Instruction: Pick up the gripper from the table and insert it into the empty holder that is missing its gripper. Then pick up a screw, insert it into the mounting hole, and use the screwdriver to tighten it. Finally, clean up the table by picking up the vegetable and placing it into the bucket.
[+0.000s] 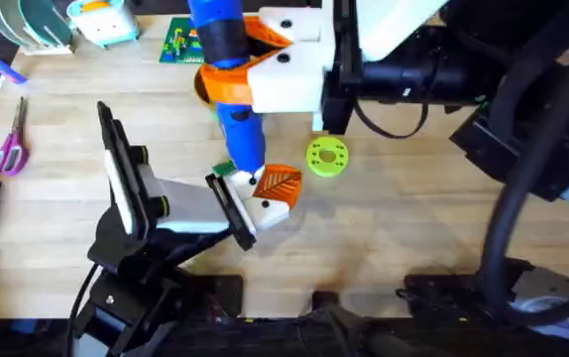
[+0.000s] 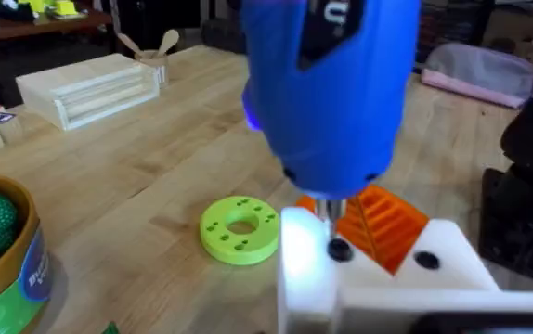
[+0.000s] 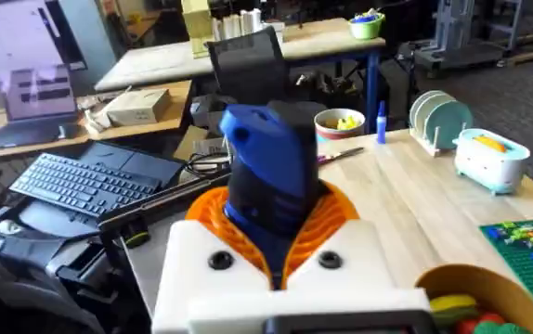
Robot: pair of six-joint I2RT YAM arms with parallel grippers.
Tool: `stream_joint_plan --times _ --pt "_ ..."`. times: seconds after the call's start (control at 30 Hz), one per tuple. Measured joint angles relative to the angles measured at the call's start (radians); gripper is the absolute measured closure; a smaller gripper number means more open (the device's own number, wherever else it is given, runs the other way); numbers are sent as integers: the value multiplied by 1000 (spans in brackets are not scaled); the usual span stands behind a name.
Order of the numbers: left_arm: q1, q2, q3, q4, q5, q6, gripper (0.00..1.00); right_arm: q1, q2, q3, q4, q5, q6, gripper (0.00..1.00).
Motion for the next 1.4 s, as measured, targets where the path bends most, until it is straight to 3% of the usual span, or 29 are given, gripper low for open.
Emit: stream_joint_plan --times 1.4 --pt "0 0 0 -1 0 0 985 8 8 0 -28 4 12 976"
